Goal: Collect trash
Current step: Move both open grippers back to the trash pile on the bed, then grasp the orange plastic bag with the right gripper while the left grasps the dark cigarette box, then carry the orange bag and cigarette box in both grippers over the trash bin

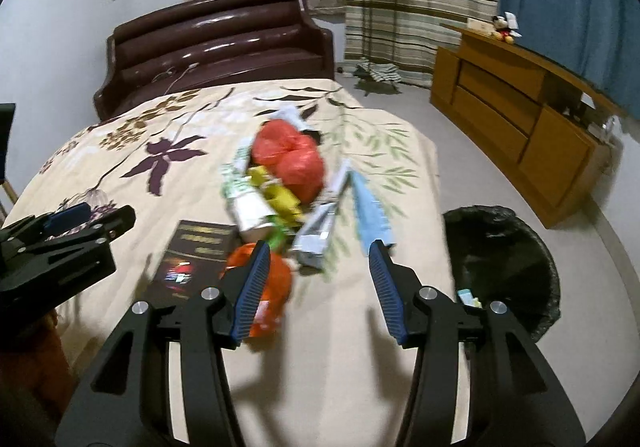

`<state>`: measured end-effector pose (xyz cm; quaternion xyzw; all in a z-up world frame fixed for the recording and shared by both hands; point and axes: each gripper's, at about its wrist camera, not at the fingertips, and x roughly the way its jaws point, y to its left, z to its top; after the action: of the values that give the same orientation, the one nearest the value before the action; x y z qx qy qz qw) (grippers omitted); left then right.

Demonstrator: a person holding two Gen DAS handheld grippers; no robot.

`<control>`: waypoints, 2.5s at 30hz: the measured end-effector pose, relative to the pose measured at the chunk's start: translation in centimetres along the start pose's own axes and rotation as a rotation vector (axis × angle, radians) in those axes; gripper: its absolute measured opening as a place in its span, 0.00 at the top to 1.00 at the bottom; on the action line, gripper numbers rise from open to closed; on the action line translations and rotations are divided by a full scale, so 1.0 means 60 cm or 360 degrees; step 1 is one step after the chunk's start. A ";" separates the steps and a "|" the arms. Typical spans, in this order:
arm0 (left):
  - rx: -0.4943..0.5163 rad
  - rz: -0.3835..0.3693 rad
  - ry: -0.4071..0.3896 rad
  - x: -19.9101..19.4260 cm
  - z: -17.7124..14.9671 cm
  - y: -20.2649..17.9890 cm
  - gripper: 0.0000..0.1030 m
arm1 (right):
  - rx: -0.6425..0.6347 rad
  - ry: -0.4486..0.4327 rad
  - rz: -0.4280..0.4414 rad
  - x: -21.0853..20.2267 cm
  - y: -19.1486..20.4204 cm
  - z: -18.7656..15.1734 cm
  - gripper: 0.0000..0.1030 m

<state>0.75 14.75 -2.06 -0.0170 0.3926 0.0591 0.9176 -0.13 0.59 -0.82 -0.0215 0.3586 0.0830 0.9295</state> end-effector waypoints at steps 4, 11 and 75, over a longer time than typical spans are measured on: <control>-0.0032 0.0019 0.0009 0.003 -0.005 0.022 0.37 | -0.0044 0.0017 0.0033 0.007 0.029 -0.004 0.51; -0.0055 0.0024 0.0028 0.009 -0.014 0.036 0.37 | -0.0083 0.0060 0.0042 0.024 0.054 -0.015 0.51; 0.0177 -0.0132 0.0039 -0.003 -0.053 -0.132 0.47 | 0.0129 0.0023 -0.0023 -0.019 -0.087 -0.034 0.61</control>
<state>-0.71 6.59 -4.22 0.0171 0.4055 -0.0012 0.9140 -1.44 -4.89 -1.66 0.0131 0.3681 0.0614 0.9277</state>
